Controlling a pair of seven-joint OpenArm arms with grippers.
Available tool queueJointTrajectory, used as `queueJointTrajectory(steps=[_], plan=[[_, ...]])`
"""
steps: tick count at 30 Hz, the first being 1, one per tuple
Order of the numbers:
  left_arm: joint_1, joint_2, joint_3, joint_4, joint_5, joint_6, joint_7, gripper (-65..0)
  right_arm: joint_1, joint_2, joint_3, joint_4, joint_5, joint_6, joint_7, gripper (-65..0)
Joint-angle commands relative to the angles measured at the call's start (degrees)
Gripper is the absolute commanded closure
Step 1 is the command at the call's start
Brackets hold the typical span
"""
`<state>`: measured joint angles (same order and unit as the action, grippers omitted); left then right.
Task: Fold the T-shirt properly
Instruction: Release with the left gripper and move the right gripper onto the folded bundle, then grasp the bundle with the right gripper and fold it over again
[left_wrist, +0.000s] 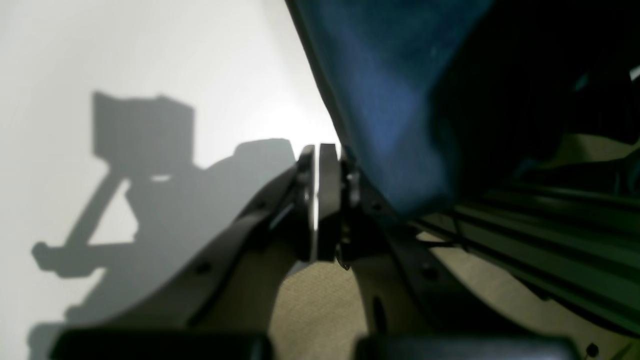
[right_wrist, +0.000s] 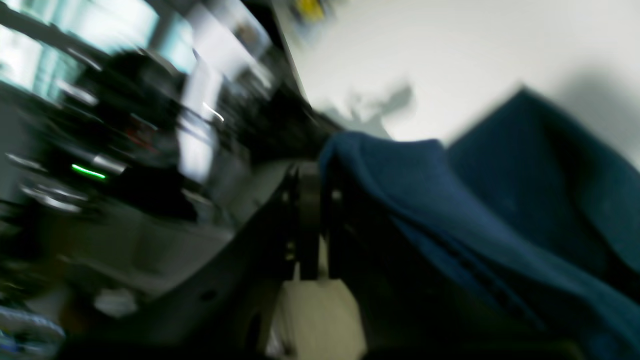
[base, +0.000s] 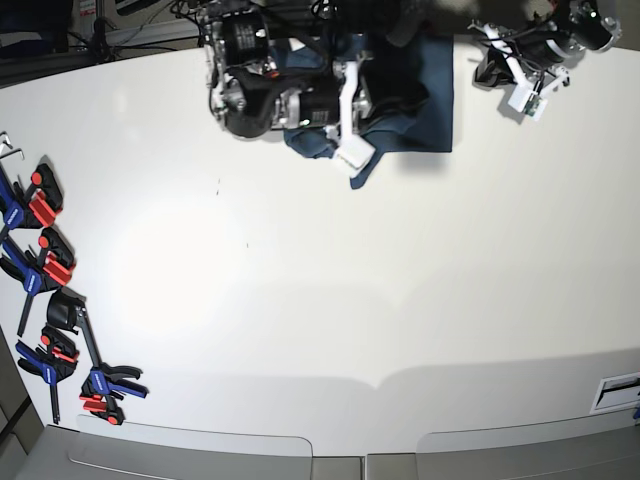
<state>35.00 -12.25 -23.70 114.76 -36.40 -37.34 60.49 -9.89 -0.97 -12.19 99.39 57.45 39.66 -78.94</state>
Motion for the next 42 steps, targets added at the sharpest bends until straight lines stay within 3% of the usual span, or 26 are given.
queueJointTrajectory(steps=[1,5,8,18,24,28,29,36,42], plan=[[0.24,-0.46,-0.20,1.05,-1.18,-0.11,-0.52,0.0,0.52,-0.81,-0.98,1.09,-0.90,0.34,3.56,0.0],[0.24,-0.46,-0.20,1.05,-1.20,-0.11,-0.55,0.0,0.52,-2.51,-4.85,1.09,-14.62,-0.13,12.85,0.0],[0.24,-0.46,-0.20,1.05,-1.18,-0.11,-0.55,0.0,0.55,-3.72,-6.84,1.09,-21.94,-3.17,18.03,0.0],[0.24,-0.48,-0.20,1.05,-1.16,-0.11,-1.81,0.0,0.72,-5.22,-9.01,1.09,-36.35,-12.55,26.01,0.0],[0.24,-0.48,-0.20,1.05,-1.16,-0.11,-1.81,0.0,1.11,-5.22,-9.01,1.09,-34.45,-12.70,25.99,0.0],[0.24,-0.48,-0.20,1.05,-1.18,-0.11,-1.81,0.0,3.10,-5.22,-9.01,1.11,-31.39,-11.19,26.03,-23.1],[0.24,-0.46,-0.20,1.05,-1.18,-0.11,-1.81,0.0,3.87,-5.25,-9.01,1.14,-31.26,-10.49,26.01,-26.2],[0.24,-0.46,-0.20,1.05,-1.16,-0.11,-1.86,0.0,8.81,-5.20,-8.76,6.64,-31.34,-10.21,17.86,-26.7],[0.24,-0.46,-0.20,1.05,-1.20,-0.11,-2.08,0.0,8.09,-4.90,-6.12,11.89,-31.93,-10.19,14.23,-26.7]])
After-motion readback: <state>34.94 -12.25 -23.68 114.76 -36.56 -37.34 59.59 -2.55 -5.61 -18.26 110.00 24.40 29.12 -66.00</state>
